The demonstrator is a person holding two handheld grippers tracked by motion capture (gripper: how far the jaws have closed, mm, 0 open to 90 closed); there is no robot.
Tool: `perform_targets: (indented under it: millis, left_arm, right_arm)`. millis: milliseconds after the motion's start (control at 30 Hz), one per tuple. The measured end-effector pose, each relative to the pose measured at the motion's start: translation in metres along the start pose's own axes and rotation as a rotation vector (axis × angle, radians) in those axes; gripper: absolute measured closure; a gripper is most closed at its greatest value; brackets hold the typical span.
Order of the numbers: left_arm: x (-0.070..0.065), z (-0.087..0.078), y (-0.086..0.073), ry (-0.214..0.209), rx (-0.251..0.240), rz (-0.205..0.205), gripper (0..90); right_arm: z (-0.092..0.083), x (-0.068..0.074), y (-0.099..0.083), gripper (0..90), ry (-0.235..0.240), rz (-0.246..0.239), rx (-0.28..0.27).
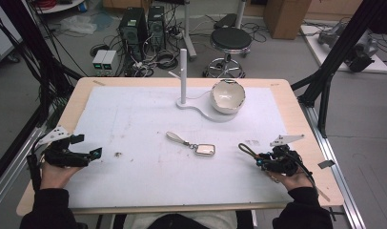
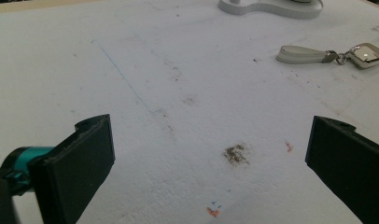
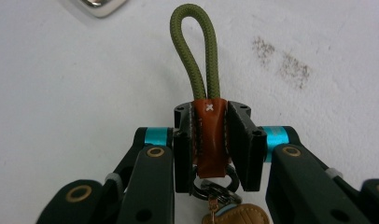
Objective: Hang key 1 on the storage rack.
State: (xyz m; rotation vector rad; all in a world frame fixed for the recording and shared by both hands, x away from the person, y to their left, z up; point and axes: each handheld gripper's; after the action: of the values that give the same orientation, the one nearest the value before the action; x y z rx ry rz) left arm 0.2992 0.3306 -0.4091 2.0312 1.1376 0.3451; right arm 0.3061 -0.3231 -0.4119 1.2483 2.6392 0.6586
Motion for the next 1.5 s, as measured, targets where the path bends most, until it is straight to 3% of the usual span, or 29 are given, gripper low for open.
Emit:
perform_targets:
  millis: [133, 667, 1033, 1500]
  left_arm:
    - [0.0, -0.001, -0.001, -0.004, -0.006, -0.003, 1.8]
    - [-0.001, -0.002, -0.002, -0.004, -0.011, -0.009, 1.8]
    - [0.0, -0.002, -0.003, -0.002, -0.01, -0.013, 1.8]
    - [0.0, -0.001, -0.003, -0.001, -0.005, -0.01, 1.8]
  right_arm:
    - [-0.003, 0.002, 0.005, 72.4, 0.001, -0.004, -0.028]
    - [-0.014, 0.012, 0.024, 72.3, -0.012, -0.033, -0.058]
    - [-0.044, 0.025, 0.071, 72.2, -0.048, -0.134, -0.062]
    - [-0.055, 0.033, 0.111, 72.0, -0.052, -0.183, -0.073]
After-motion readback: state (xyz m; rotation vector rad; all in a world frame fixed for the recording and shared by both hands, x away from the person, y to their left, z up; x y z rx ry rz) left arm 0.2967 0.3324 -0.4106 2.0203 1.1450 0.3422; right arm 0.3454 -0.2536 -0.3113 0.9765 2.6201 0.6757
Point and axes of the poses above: each handheld gripper's, and its own axes: z roughly forward along the jaws, y roughly out of its top, x roughly to its left, and after that the axes turned 14 degrees about x, right-handed
